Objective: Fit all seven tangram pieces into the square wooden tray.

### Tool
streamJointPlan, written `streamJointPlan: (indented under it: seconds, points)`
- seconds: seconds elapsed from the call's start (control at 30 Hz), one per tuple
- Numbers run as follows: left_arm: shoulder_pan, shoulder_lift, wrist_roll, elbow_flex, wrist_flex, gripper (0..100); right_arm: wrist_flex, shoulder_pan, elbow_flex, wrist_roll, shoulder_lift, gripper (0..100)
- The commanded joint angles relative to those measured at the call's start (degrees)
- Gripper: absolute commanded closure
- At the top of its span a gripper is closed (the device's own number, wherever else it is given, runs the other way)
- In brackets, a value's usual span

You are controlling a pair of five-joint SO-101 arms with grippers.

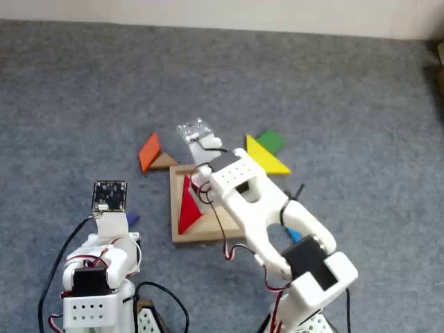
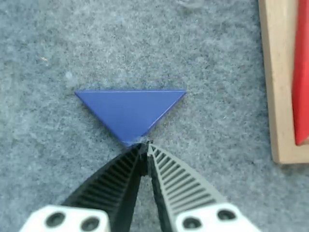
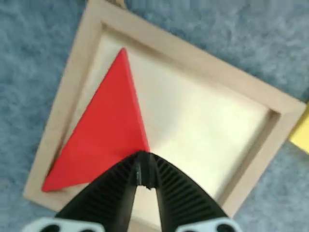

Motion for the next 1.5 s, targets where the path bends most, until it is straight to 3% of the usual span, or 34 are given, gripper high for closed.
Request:
streamJointPlan:
  seconds: [0.0,0.33,0.57,0.7,0.8,1.0,1.47]
  points:
    - [-0.66,-1.98,-0.44,1.19,0.26,99,-1.27,-2.95,-3.47,-1.05,0.13,99.3]
    - [-0.66,-1.98,-0.44,1.19,0.26,99,-2.86,-3.12,-3.82,-1.14,-1.01,99.3]
    - [-0.66,-1.98,-0.44,1.19,0.26,99,1.98,6.29,-3.56,-0.35,-17.36,98.1]
    - [-0.66,-1.98,-0.44,1.19,0.26,99,3.21,13.41,-3.38,3.34,-21.05,84.7]
    - [-0.66,-1.98,-0.44,1.19,0.26,99,3.21,17.01,-3.47,3.6,-18.42,77.4]
    - [-0.66,-1.98,-0.44,1.19,0.26,99,4.18,20.09,-9.98,5.63,-7.08,77.1]
    - [-0.66,-1.98,-0.44,1.19,0.26,99,16.04,22.2,-43.91,5.71,21.05,76.7]
